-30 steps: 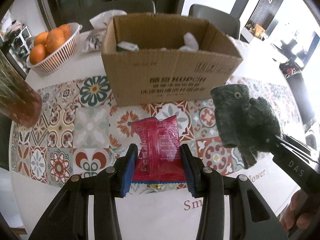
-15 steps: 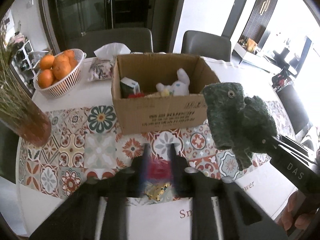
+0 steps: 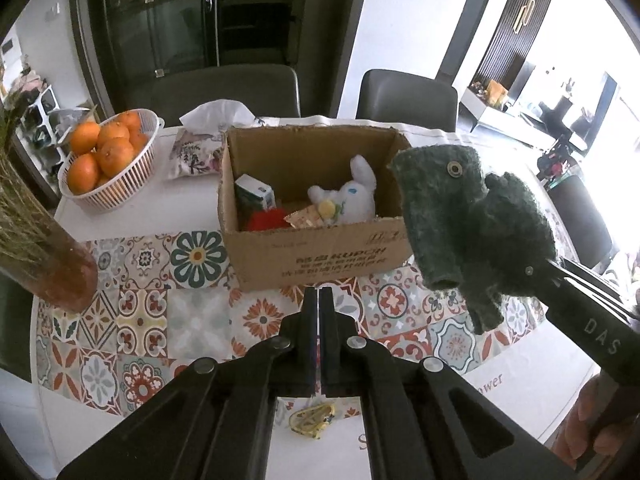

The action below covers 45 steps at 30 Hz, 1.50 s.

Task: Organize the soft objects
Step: 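Carry the green glove over the box with the right tool and open it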

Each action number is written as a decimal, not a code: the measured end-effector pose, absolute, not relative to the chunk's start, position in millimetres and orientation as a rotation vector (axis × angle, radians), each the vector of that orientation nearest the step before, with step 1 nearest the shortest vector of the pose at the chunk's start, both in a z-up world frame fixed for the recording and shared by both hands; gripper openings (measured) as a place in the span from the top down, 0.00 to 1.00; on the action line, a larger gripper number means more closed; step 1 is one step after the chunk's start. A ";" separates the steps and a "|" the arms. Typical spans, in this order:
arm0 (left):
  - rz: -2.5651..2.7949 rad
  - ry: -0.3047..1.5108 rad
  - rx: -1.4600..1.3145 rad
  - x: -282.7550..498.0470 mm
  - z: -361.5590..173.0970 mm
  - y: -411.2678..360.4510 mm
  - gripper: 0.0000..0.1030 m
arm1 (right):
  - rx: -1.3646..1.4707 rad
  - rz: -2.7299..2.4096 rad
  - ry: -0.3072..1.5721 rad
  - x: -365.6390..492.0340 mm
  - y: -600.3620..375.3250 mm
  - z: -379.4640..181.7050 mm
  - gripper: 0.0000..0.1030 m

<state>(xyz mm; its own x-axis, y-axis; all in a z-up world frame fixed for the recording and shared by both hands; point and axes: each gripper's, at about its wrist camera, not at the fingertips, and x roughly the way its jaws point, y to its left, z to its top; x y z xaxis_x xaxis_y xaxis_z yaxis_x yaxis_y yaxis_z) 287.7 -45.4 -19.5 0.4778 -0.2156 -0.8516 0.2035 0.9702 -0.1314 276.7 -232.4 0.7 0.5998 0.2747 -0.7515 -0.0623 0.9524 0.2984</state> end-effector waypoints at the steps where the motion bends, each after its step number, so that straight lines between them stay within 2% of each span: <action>1: -0.253 1.038 -0.013 289.0 -18.4 -44.9 0.97 | 0.252 0.199 0.909 278.7 -231.9 1.1 0.80; 17: -0.184 1.016 0.003 335.5 -8.6 -32.4 0.97 | 0.169 0.294 0.956 348.4 -210.9 -5.2 0.80; 29: -0.119 1.071 -0.038 373.7 -35.5 -16.8 0.97 | -0.037 0.478 1.053 423.2 -171.9 -37.7 0.80; 39: -0.088 1.121 -0.037 392.7 -62.8 -15.9 0.97 | -0.159 0.562 1.160 452.7 -151.4 -82.6 0.80; 42: -0.078 1.129 -0.025 394.8 -67.8 -16.0 0.96 | -0.177 0.556 1.186 456.1 -149.5 -95.5 0.78; 45: -0.065 1.138 -0.012 396.9 -73.3 -15.9 0.96 | -0.184 0.536 1.195 459.6 -148.2 -105.0 0.67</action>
